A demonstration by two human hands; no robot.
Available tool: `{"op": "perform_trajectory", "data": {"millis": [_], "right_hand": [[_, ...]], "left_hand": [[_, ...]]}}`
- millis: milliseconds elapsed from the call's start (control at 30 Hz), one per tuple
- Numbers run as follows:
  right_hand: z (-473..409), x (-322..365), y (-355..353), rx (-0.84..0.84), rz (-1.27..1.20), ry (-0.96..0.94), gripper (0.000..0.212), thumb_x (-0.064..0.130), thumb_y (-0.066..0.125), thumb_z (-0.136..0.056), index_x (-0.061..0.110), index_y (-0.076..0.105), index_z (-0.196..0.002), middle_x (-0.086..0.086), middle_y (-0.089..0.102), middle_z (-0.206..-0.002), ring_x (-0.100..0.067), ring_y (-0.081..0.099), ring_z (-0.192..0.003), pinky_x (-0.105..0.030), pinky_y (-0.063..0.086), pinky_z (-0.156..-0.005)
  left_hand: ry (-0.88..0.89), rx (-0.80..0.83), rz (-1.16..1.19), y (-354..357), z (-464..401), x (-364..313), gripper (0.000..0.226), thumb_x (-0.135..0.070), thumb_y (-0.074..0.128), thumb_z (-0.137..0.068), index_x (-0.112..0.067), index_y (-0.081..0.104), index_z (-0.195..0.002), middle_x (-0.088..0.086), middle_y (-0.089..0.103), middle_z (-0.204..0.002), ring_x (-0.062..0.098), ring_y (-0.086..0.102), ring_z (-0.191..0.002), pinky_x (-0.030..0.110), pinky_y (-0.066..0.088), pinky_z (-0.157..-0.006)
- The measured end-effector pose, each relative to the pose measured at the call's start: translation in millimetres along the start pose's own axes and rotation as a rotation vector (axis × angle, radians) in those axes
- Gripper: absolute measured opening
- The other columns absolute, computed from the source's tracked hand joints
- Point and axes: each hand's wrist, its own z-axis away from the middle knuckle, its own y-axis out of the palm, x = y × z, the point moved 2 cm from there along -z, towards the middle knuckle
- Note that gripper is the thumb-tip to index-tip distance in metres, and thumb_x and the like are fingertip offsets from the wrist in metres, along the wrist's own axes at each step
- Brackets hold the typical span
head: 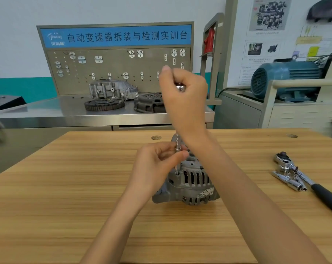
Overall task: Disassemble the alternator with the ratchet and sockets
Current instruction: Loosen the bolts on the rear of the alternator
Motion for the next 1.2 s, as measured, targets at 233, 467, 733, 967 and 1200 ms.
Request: {"op": "perform_trajectory", "data": {"millis": [233,467,733,967,1200], "right_hand": [[-3,0,1,0.009,0.198,-0.105,0.046,0.010,0.052,-0.090,0.020,0.032,-0.049,0.014,0.023,-0.045,-0.011,0.029,-0.049,-0.027,0.032,-0.063],[-9,-7,0,0.234,-0.406,0.220,0.050,0.004,0.043,-0.092,0.013,0.042,-0.044,-0.006,0.036,-0.044,-0.016,0.045,-0.053,-0.026,0.047,-0.076],[0,-3,0,-0.075,0.444,-0.137,0.042,0.015,0.053,-0.089,0.019,0.034,-0.052,0.011,0.027,-0.047,-0.014,0.032,-0.052,-0.031,0.033,-0.067],[-14,-10,-4,0.248,-0.282,0.267,0.050,0.004,0.045,-0.095,0.006,0.039,-0.046,-0.011,0.033,-0.048,-0.024,0.037,-0.056,-0.024,0.042,-0.069],[0,-2,3,-0.027,0.693,-0.156,0.036,0.020,0.049,-0.092,0.018,0.040,-0.057,0.007,0.035,-0.052,-0.014,0.035,-0.056,-0.029,0.029,-0.068]], "left_hand": [[-0.009,-0.057,-0.014,1,-2,0,0.005,-0.018,0.076,-0.077,-0.022,0.074,-0.079,0.005,0.072,-0.070,0.011,0.063,-0.063,0.017,0.051,-0.062],[0.007,-0.001,-0.021,1,-3,-1,0.008,-0.020,0.075,-0.080,-0.025,0.074,-0.085,0.019,0.070,-0.077,0.025,0.068,-0.073,0.023,0.055,-0.069],[0.038,-0.079,-0.050,5,-3,2,0.014,-0.027,0.071,-0.073,-0.022,0.071,-0.061,-0.005,0.052,-0.047,0.002,0.043,-0.050,0.017,0.039,-0.057],[-0.003,-0.029,-0.013,4,-3,-1,0.010,-0.023,0.075,-0.079,-0.031,0.073,-0.084,0.029,0.066,-0.081,0.031,0.065,-0.075,0.037,0.055,-0.078],[0.027,-0.084,-0.031,7,-4,2,0.009,-0.028,0.069,-0.073,-0.020,0.074,-0.072,0.024,0.052,-0.057,0.016,0.043,-0.056,0.029,0.038,-0.061]]}}
